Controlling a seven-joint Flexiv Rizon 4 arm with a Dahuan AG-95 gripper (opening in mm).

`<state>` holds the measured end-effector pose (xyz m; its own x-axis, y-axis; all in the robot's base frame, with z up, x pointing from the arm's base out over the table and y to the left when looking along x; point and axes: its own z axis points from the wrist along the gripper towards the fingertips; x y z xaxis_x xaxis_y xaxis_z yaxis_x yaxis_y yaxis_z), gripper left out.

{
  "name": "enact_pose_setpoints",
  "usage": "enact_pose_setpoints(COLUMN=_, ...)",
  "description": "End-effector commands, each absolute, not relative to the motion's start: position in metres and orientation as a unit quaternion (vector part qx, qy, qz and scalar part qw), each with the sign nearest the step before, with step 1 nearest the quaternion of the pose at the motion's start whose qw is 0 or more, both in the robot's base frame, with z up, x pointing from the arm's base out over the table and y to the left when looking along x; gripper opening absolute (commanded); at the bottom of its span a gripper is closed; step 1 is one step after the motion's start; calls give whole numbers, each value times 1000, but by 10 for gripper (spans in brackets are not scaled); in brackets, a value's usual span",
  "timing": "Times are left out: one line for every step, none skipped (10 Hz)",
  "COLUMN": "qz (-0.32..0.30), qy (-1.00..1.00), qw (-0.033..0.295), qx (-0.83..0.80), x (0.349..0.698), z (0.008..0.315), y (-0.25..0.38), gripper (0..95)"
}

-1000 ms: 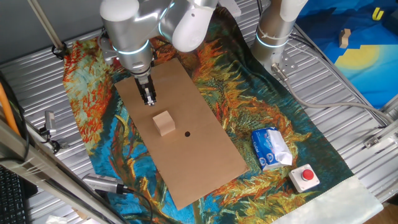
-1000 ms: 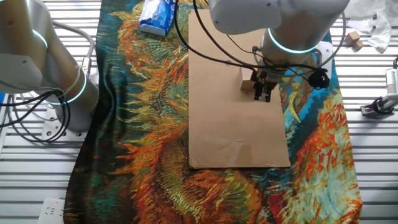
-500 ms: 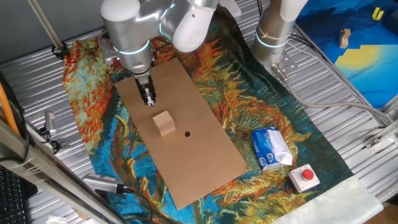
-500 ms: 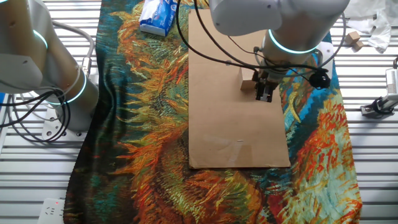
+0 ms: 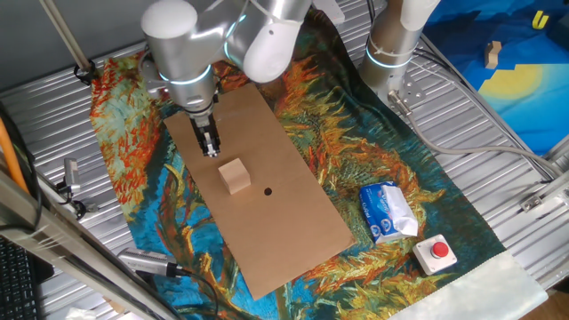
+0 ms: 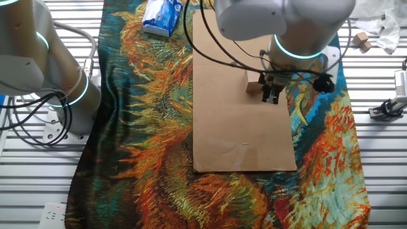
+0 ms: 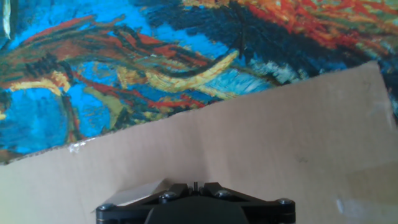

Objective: Use the gripper to push the small block from left to right

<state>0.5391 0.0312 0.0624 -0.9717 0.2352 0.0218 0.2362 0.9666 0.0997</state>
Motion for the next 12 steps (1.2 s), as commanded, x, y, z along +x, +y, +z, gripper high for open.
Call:
enact_pose_setpoints(qz=-48, qy=-991, qw=5, qx=-121, x=541, z=62, y=36, gripper=0)
enact_pose_setpoints(qz=-47, qy=-991, qw=5, qx=-123, x=542, z=61, y=38, gripper=0)
enact_pose_setpoints(qz=-46, qy=-991, qw=5, qx=-124, x=543, z=62, y=39, gripper=0)
enact_pose_setpoints(qz=-45, qy=-991, qw=5, qx=-125, x=544, z=62, y=39, gripper=0)
enact_pose_setpoints(qz=-45, qy=-991, qw=5, qx=-123, x=544, z=60, y=39, gripper=0)
enact_pose_setpoints(qz=-44, qy=-992, qw=5, qx=-121, x=543, z=59, y=39, gripper=0)
enact_pose_setpoints(qz=-43, qy=-992, qw=5, qx=-120, x=543, z=59, y=38, gripper=0)
enact_pose_setpoints(qz=-44, qy=-992, qw=4, qx=-119, x=543, z=59, y=38, gripper=0)
enact_pose_setpoints(qz=-43, qy=-992, qw=3, qx=-119, x=543, z=57, y=39, gripper=0)
enact_pose_setpoints(qz=-41, qy=-992, qw=2, qx=-120, x=542, z=55, y=39, gripper=0)
enact_pose_setpoints(qz=-38, qy=-992, qw=-1, qx=-122, x=540, z=51, y=40, gripper=0)
enact_pose_setpoints(qz=-40, qy=-992, qw=-2, qx=-123, x=540, z=50, y=40, gripper=0)
